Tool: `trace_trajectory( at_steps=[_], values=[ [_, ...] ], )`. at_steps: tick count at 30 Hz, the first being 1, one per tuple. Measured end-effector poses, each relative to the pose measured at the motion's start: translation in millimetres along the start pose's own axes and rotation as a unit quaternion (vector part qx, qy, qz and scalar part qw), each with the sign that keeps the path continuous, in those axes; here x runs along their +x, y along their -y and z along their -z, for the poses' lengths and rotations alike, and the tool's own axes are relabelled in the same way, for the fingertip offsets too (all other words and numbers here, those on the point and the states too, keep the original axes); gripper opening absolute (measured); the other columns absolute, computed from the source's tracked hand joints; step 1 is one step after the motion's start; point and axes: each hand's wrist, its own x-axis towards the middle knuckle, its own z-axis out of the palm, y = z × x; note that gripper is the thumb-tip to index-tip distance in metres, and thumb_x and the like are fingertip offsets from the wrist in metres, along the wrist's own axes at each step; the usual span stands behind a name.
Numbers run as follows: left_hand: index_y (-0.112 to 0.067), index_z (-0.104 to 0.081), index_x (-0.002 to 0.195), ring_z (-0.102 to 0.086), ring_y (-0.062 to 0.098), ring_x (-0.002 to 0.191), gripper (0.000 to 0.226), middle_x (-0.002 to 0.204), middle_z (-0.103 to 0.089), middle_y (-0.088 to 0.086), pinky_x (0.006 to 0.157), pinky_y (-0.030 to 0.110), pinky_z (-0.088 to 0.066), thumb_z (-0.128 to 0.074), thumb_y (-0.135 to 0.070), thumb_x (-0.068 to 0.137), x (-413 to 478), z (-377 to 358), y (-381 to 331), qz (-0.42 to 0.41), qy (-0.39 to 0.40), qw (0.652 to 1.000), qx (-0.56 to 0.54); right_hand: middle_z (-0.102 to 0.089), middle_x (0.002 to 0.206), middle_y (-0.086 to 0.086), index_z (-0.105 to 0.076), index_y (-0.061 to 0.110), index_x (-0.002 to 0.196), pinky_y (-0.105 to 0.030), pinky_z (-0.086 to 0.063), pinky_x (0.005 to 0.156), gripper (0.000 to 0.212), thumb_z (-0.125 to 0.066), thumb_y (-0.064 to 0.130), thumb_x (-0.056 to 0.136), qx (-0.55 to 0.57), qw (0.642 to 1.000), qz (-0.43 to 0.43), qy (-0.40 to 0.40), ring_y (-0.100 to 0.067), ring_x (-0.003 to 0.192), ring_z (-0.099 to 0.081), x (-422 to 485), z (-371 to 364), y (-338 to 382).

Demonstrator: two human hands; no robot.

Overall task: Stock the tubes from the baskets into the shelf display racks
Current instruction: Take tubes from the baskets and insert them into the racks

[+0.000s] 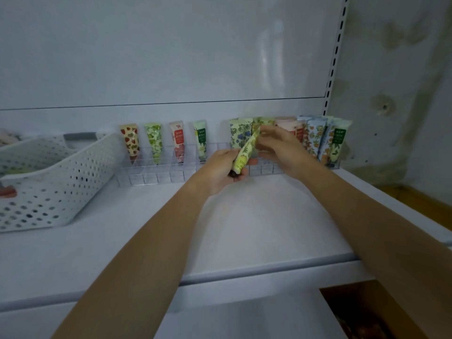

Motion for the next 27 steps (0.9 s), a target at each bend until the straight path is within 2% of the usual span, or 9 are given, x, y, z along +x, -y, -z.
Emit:
trace_trajectory(
  at_steps=[3,6,8,10,13,14,18,24,27],
  values=[
    [-0.012,-0.056,0.092,-0.052,0.009,0.044,0.029,0.076,-0.07,0.007,0.052,0.022,-0.046,-0.029,-0.019,0.102,1.4,-4.2,3.1,-0.007,0.009,1.0,0.026,-0.071,0.079,0.003,-0.06,0.014,0.093,-0.021,-0.056,0.064,0.013,-0.053,0.003,0.091,0.075,0.997,-0.029,0.021,-0.008,0.071,-0.069,-2.9,5.8,-0.8],
    [-0.004,-0.056,0.099,-0.06,0.009,0.049,0.03,0.082,-0.066,0.011,0.05,0.02,-0.048,-0.029,-0.015,0.101,6.9,-9.7,6.7,-0.101,-0.07,0.978,0.166,-0.072,0.072,0.005,-0.059,0.014,0.087,-0.023,-0.057,0.065,0.012,-0.058,0.002,0.087,0.091,0.996,-0.022,0.012,-0.01,0.07,-0.067,-1.2,12.3,4.1],
    [-0.001,-0.056,0.101,-0.061,0.017,0.066,0.028,0.087,-0.063,0.013,0.06,0.028,-0.046,-0.032,-0.015,0.1,13.5,-6.7,10.6,-0.209,-0.156,0.904,0.339,-0.07,0.074,0.004,-0.057,0.014,0.084,-0.021,-0.056,0.061,0.013,-0.06,0.001,0.085,0.068,0.997,0.022,-0.018,-0.007,0.066,-0.067,1.0,14.8,9.5],
    [-0.002,-0.058,0.102,-0.057,0.023,0.082,0.025,0.092,-0.062,0.011,0.07,0.032,-0.044,-0.036,-0.014,0.098,17.2,-0.2,13.9,-0.253,-0.196,0.84,0.438,-0.066,0.082,0.003,-0.057,0.018,0.083,-0.016,-0.052,0.057,0.016,-0.063,0.003,0.084,0.005,0.994,0.08,-0.079,-0.004,0.064,-0.065,4.9,19.3,13.5],
    [-0.006,-0.058,0.113,-0.053,0.027,0.105,0.029,0.112,-0.061,0.011,0.087,0.037,-0.042,-0.038,-0.016,0.096,21.5,12.1,21.1,-0.219,-0.193,0.75,0.594,-0.061,0.088,0.008,-0.054,0.025,0.08,-0.022,-0.052,0.072,0.019,-0.064,0.01,0.086,-0.131,0.961,0.157,-0.185,-0.009,0.08,-0.062,9.3,29.6,16.7],
    [-0.008,-0.056,0.119,-0.05,0.028,0.112,0.032,0.119,-0.058,0.01,0.094,0.038,-0.039,-0.037,-0.019,0.097,23.0,15.7,24.0,-0.195,-0.187,0.731,0.627,-0.059,0.088,0.009,-0.053,0.023,0.081,-0.022,-0.05,0.076,0.016,-0.063,0.012,0.086,-0.169,0.947,0.18,-0.204,-0.008,0.082,-0.059,9.6,32.3,16.4],
    [-0.008,-0.051,0.124,-0.042,0.029,0.123,0.036,0.128,-0.053,0.011,0.107,0.046,-0.025,-0.032,-0.024,0.098,25.5,15.8,25.3,-0.128,-0.175,0.728,0.65,-0.058,0.09,0.006,-0.057,0.015,0.094,-0.014,-0.045,0.076,0.007,-0.06,0.011,0.088,-0.265,0.909,0.228,-0.229,-0.006,0.083,-0.054,14.1,33.4,13.0],
    [-0.007,-0.047,0.119,-0.04,0.031,0.123,0.03,0.123,-0.053,0.012,0.111,0.055,-0.015,-0.032,-0.022,0.097,27.2,10.0,24.4,-0.097,-0.162,0.75,0.634,-0.058,0.093,-0.002,-0.057,0.01,0.102,-0.027,-0.045,0.075,0.012,-0.057,0.013,0.091,-0.329,0.9,0.218,-0.187,-0.014,0.083,-0.053,31.1,19.4,8.3],
    [-0.007,-0.046,0.12,-0.04,0.032,0.123,0.031,0.123,-0.053,0.013,0.111,0.056,-0.015,-0.032,-0.022,0.097,28.6,8.1,24.4,-0.092,-0.164,0.749,0.636,-0.056,0.109,-0.01,-0.056,0.005,0.11,-0.027,-0.042,0.08,0.02,-0.054,0.012,0.092,-0.414,0.863,0.237,-0.168,-0.019,0.087,-0.054,35.1,15.9,6.8]
  ],
)
